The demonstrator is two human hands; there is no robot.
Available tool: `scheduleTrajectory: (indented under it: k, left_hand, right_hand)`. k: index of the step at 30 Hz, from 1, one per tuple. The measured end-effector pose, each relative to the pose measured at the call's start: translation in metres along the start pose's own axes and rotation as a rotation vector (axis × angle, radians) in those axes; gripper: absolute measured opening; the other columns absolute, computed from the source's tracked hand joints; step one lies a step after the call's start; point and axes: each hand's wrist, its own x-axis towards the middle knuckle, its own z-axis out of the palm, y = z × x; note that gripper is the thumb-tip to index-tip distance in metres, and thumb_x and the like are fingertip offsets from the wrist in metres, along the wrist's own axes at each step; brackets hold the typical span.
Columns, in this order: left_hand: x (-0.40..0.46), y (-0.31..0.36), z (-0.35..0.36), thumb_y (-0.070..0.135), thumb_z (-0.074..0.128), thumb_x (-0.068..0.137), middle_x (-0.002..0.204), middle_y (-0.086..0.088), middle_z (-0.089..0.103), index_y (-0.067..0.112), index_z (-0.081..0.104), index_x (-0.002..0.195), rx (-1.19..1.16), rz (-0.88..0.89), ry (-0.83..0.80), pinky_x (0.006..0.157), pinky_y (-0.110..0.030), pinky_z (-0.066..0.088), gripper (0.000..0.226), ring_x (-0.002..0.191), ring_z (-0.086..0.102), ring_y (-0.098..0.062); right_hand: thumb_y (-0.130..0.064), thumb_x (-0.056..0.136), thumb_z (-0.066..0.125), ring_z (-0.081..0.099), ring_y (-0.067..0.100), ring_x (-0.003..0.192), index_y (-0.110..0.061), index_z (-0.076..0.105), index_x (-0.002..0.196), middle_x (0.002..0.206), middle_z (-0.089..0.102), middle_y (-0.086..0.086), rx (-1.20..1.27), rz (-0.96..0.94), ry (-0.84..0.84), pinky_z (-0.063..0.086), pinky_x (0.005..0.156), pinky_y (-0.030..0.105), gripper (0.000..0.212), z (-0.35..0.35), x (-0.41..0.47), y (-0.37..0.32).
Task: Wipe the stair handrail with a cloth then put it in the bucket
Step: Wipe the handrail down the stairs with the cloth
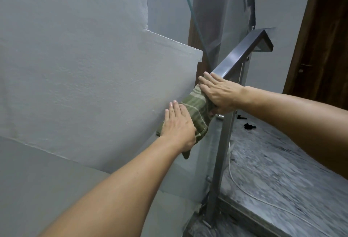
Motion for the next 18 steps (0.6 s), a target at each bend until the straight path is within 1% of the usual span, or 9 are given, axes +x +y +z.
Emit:
scheduleTrajectory:
  k: [2, 4, 7, 9, 14, 16, 18]
  left_hand:
    - [-0.004, -0.005, 0.001, 0.031, 0.042, 0.098, 0.157, -0.026, -0.015, -0.007, -0.012, 0.146, 0.007, 0.002, 0.006, 0.12, -0.044, -0.003, 0.081, 0.147, -0.014, -0.036]
    - [-0.011, -0.011, 0.003, 0.032, 0.041, 0.098, 0.157, -0.025, -0.015, -0.006, -0.012, 0.146, 0.002, 0.006, 0.01, 0.121, -0.043, -0.003, 0.081, 0.147, -0.014, -0.035]
    - [-0.024, -0.023, 0.005, 0.034, 0.041, 0.097, 0.158, -0.023, -0.014, -0.004, -0.011, 0.147, -0.021, 0.002, 0.002, 0.121, -0.041, -0.003, 0.082, 0.148, -0.012, -0.033]
    - [-0.034, -0.031, 0.006, 0.036, 0.04, 0.097, 0.158, -0.023, -0.013, -0.004, -0.01, 0.147, -0.037, 0.001, 0.001, 0.122, -0.04, -0.002, 0.082, 0.148, -0.011, -0.032]
    - [-0.061, -0.051, 0.009, 0.052, 0.035, 0.095, 0.16, -0.018, -0.008, 0.0, -0.007, 0.149, -0.074, -0.012, -0.006, 0.122, -0.04, -0.001, 0.086, 0.149, -0.007, -0.028]
    - [-0.069, -0.057, 0.01, 0.051, 0.035, 0.096, 0.16, -0.018, -0.007, 0.0, -0.006, 0.15, -0.068, -0.013, 0.003, 0.122, -0.04, 0.0, 0.085, 0.149, -0.006, -0.028]
    - [-0.077, -0.061, 0.012, 0.048, 0.037, 0.096, 0.16, -0.02, -0.007, 0.0, -0.006, 0.149, -0.056, -0.015, 0.009, 0.122, -0.041, 0.001, 0.084, 0.149, -0.005, -0.029]
  right_hand:
    - [-0.057, 0.073, 0.068, 0.013, 0.037, 0.146, 0.002, 0.016, 0.146, 0.156, 0.016, 0.025, 0.069, -0.003, -0.022, 0.01, 0.12, 0.042, 0.107, -0.006, 0.003, -0.003]
    - [-0.057, 0.071, 0.071, 0.017, 0.036, 0.144, 0.0, 0.019, 0.145, 0.155, 0.02, 0.023, 0.14, -0.031, -0.026, 0.014, 0.12, 0.041, 0.108, -0.009, 0.005, -0.007]
    - [-0.06, 0.071, 0.07, 0.006, 0.032, 0.147, -0.003, 0.007, 0.15, 0.159, 0.01, 0.019, 0.207, -0.057, -0.029, 0.009, 0.121, 0.041, 0.116, -0.003, 0.002, -0.017]
    - [-0.062, 0.071, 0.068, 0.001, 0.029, 0.148, -0.008, 0.004, 0.151, 0.161, 0.006, 0.015, 0.267, -0.069, -0.016, 0.005, 0.121, 0.041, 0.116, 0.0, -0.002, -0.025]
    - [-0.073, 0.068, 0.062, 0.005, 0.029, 0.148, -0.011, 0.01, 0.152, 0.161, 0.013, 0.011, 0.327, -0.113, 0.037, 0.006, 0.121, 0.042, 0.117, -0.002, -0.007, -0.047]
    - [-0.076, 0.067, 0.059, 0.007, 0.029, 0.148, -0.012, 0.011, 0.152, 0.16, 0.015, 0.011, 0.332, -0.123, 0.051, 0.007, 0.121, 0.043, 0.117, -0.003, -0.009, -0.056]
    - [-0.074, 0.069, 0.06, 0.006, 0.028, 0.148, -0.014, 0.01, 0.152, 0.16, 0.015, 0.009, 0.345, -0.122, 0.055, 0.006, 0.121, 0.043, 0.114, -0.004, -0.011, -0.063]
